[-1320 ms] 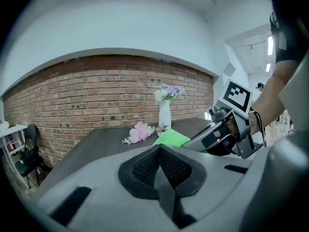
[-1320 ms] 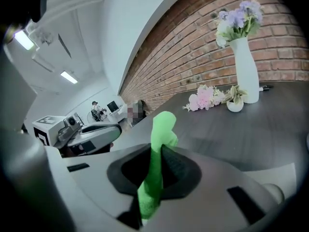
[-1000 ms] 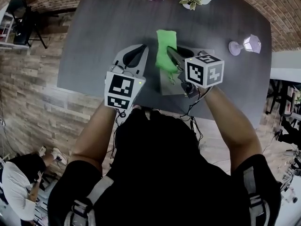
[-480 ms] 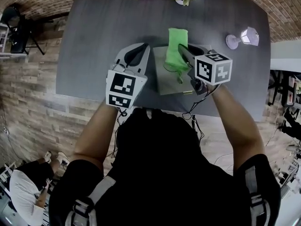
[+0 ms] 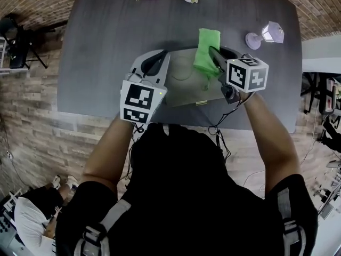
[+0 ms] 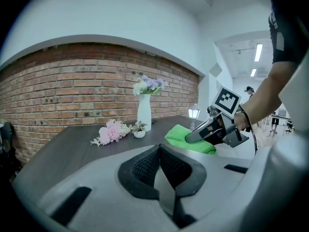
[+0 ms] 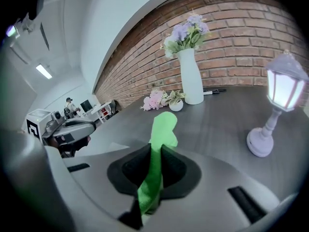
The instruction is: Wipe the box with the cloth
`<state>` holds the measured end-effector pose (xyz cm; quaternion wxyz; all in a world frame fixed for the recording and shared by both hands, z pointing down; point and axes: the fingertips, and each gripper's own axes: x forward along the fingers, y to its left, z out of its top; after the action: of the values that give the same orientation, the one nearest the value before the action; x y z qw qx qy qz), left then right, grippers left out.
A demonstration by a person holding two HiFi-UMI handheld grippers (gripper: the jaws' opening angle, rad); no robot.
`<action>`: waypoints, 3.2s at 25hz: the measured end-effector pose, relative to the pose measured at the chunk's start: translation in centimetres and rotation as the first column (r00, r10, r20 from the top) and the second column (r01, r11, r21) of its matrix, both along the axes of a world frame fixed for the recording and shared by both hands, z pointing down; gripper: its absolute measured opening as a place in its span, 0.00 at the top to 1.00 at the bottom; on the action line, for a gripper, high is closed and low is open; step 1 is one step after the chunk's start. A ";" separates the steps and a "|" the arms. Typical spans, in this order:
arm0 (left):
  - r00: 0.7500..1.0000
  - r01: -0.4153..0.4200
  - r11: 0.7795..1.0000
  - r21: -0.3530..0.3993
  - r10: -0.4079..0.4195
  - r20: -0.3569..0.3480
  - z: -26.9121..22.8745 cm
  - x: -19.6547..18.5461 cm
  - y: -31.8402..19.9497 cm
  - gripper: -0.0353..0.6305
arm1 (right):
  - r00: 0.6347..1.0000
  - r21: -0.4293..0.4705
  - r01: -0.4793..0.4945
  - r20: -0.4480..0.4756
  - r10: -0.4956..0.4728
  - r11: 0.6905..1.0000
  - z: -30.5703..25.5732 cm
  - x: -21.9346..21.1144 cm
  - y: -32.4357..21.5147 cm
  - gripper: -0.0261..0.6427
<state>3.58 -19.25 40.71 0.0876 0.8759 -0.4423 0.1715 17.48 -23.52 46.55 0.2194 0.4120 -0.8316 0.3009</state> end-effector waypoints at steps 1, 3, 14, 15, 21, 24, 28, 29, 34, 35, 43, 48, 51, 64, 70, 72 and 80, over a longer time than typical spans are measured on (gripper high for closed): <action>1.000 -0.004 1.000 -0.001 0.004 0.000 0.0 0.5 0.0 0.93 | 1.000 0.001 -0.009 -0.004 0.009 1.000 0.0 0.8 -0.1 0.90; 1.000 -0.014 1.000 -0.002 0.014 -0.001 0.1 1.5 -0.1 0.93 | 1.000 0.004 -0.024 -0.011 0.024 1.000 0.1 2.2 -0.3 0.90; 0.998 -0.065 0.998 -0.001 0.065 0.014 0.3 4.9 -0.4 0.93 | 0.992 0.012 -0.112 -0.050 0.113 0.994 0.5 9.2 -1.2 0.90; 0.997 -0.069 0.998 0.000 0.069 0.015 0.2 5.0 -0.3 0.93 | 0.991 0.011 -0.121 -0.056 0.122 0.993 0.6 9.8 -1.1 0.90; 0.997 -0.079 0.997 0.004 0.079 0.015 0.0 4.3 -0.1 0.93 | 0.984 0.027 -0.163 -0.071 0.165 0.986 -0.2 11.4 -0.9 0.90; 0.997 -0.083 0.997 0.007 0.083 0.004 -0.2 3.6 0.6 0.93 | 0.982 0.040 -0.162 -0.091 0.165 0.986 -1.0 11.4 -0.2 0.90; 0.997 -0.078 0.997 0.020 0.078 -0.001 -0.6 1.8 1.5 0.93 | 0.982 0.069 -0.149 -0.108 0.156 0.986 -2.6 10.2 0.6 0.90; 0.997 -0.073 0.997 0.027 0.073 0.000 -0.8 1.2 1.7 0.93 | 0.983 0.077 -0.144 -0.106 0.152 0.987 -3.0 9.7 0.8 0.90; 0.999 -0.040 0.996 0.079 0.040 0.002 -3.4 -2.5 2.9 0.93 | 0.992 0.099 -0.098 -0.069 0.105 0.990 -4.8 4.4 2.0 0.90; 0.999 -0.032 0.996 0.087 0.032 0.001 -3.9 -3.5 3.2 0.93 | 0.994 0.100 -0.082 -0.059 0.088 0.992 -5.2 2.9 2.3 0.90; 0.996 0.082 0.993 0.079 -0.079 -0.048 -4.9 -10.6 4.1 0.93 | 0.987 0.040 0.134 0.085 -0.137 0.990 -5.6 -12.3 6.6 0.90; 0.995 0.089 0.995 0.049 -0.086 -0.045 -3.7 -11.9 4.4 0.93 | 0.975 -0.020 0.188 0.126 -0.184 0.982 -3.7 -17.1 8.2 0.90; 0.995 0.090 0.995 0.044 -0.088 -0.040 -3.4 -12.2 4.6 0.93 | 0.974 -0.040 0.191 0.129 -0.184 0.981 -2.8 -17.6 8.1 0.90; 0.999 0.035 0.999 0.015 -0.035 -0.007 -2.2 -9.0 3.9 0.93 | 0.991 -0.065 0.105 0.087 -0.099 0.992 -0.4 -11.3 6.2 0.90; 1.000 0.000 1.000 -0.007 0.000 0.009 -1.4 -5.8 3.3 0.93 | 0.994 -0.078 0.058 0.091 -0.051 0.995 0.4 -7.3 5.6 0.90; 1.000 -0.009 1.000 -0.011 0.009 0.004 -1.3 -4.6 2.9 0.93 | 0.995 -0.080 0.046 0.093 -0.038 0.996 0.5 -5.9 5.3 0.90; 0.999 -0.045 0.999 -0.024 0.045 -0.003 -0.6 0.2 1.5 0.93 | 0.997 -0.074 -0.015 0.077 0.020 0.997 0.6 0.2 3.6 0.90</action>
<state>3.80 -17.78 40.12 0.0949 0.8848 -0.4202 0.1775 17.68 -19.94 47.14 0.1993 0.3990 -0.8242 0.3490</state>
